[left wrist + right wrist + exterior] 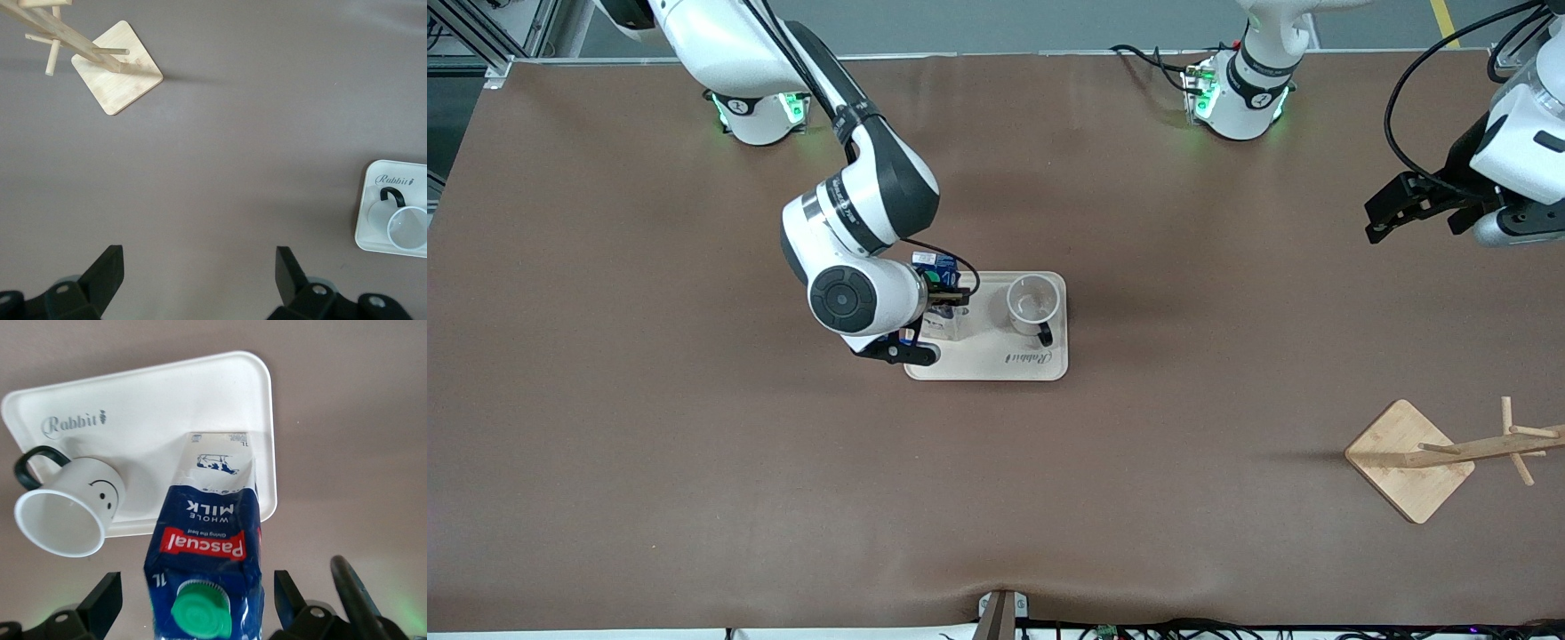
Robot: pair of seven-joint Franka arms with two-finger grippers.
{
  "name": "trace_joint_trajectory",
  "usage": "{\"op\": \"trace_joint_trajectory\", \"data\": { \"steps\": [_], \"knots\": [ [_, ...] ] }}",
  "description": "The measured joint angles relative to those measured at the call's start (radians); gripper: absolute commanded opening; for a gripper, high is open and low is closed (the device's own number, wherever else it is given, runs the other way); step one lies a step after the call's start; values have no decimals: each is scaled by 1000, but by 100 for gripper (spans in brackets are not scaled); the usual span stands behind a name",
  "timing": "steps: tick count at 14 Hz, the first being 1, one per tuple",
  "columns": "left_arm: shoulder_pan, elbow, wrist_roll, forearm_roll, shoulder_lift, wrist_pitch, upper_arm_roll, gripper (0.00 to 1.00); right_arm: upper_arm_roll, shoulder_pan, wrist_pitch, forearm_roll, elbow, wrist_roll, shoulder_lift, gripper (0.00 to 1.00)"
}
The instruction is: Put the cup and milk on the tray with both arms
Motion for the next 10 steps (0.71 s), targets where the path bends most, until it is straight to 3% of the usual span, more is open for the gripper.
{"op": "trace_joint_trajectory", "data": {
  "steps": [4, 10],
  "knots": [
    [-3, -5, 0, 0, 1, 0, 0, 100, -13, -36, -41, -1, 51, 0, -26, 100],
    [-7, -5, 0, 0, 1, 0, 0, 100, -17, -219, -167, -1, 120, -8, -86, 100]
  ]
}}
